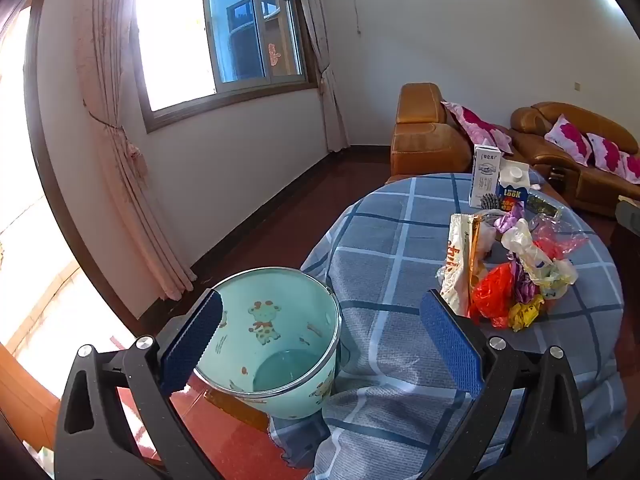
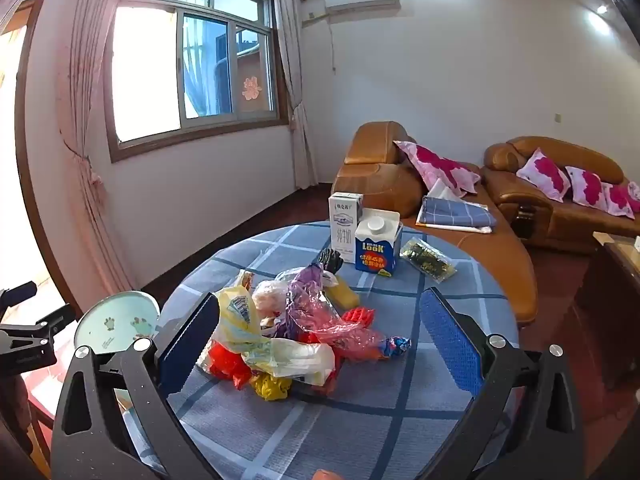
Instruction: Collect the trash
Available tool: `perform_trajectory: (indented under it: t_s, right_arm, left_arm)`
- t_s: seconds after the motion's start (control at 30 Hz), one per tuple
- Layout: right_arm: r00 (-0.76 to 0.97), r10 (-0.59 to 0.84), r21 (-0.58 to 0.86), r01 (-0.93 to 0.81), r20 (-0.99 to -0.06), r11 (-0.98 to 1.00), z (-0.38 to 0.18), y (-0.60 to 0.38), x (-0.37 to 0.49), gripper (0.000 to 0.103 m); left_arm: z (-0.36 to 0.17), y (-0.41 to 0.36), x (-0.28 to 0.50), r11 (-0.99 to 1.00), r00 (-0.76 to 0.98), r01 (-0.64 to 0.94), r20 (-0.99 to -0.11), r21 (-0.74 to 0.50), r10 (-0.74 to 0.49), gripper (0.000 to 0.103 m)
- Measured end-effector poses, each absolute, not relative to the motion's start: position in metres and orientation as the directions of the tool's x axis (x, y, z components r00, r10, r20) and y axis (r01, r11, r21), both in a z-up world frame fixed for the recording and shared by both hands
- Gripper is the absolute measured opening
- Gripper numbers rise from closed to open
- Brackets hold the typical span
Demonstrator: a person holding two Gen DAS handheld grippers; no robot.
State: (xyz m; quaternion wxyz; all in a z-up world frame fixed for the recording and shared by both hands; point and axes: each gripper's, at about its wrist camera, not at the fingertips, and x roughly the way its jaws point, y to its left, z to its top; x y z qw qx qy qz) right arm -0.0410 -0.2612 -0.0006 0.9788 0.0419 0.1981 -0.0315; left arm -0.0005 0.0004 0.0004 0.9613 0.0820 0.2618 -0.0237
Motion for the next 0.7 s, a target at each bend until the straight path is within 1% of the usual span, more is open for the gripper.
perform_trajectory:
  t_s: [0.2, 0.3, 0.7]
  right_arm:
    - [0.914, -0.038, 0.075, 0.075, -0.405, 0.994, -0.0044, -0.2597, -0.0366, 0.099]
    - [0.918, -0.050, 0.068, 0.083, -0.394, 0.994, -0.0012, -0.2618, -0.0406, 0.099]
    - [0.915, -0.050, 0.066, 0.084, -0.401, 0.994, -0.0060, -0.2605, -0.0382, 0.099]
  left_arm:
    - [-0.0003, 0.0006, -0.0002, 0.986, 0.860, 0.079, -0.511, 0.146, 0.007, 0.097]
    - [0.0020, 0.0017, 0.0005, 0.986, 0.860, 0.075, -0.510, 0.146, 0.010, 0.097]
    - [-0.0005, 0.0096, 0.0042, 0.988, 0.864, 0.070, -0.503, 0.139, 0.010, 0.097]
